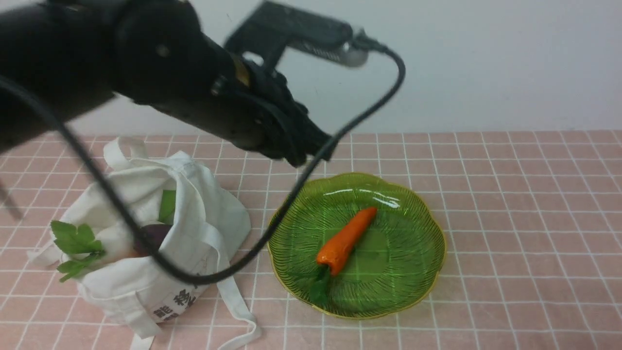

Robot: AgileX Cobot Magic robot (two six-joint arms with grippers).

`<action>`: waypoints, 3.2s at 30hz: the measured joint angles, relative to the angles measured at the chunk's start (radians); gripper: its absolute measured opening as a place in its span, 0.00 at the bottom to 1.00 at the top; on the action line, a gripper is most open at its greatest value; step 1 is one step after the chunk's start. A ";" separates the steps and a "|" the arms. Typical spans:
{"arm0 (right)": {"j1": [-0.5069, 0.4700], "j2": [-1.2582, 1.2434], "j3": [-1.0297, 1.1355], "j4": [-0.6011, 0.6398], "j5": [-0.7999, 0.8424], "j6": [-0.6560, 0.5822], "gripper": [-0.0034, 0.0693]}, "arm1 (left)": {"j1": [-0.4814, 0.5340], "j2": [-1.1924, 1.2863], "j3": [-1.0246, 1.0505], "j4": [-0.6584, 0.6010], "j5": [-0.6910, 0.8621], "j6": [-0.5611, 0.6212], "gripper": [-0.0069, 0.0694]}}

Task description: Take vegetables from bag on pink coffee tablecloth place on plate.

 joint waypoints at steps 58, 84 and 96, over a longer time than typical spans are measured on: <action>0.000 0.000 0.000 0.000 0.000 -0.001 0.03 | 0.493 -1.422 1.389 0.010 -0.340 0.095 0.08; 0.000 0.000 0.000 0.000 0.000 -0.001 0.03 | 0.493 -1.422 1.389 0.010 -0.340 0.094 0.08; 0.000 0.000 0.000 0.000 0.000 -0.003 0.03 | 0.493 -1.422 1.389 0.010 -0.340 0.094 0.08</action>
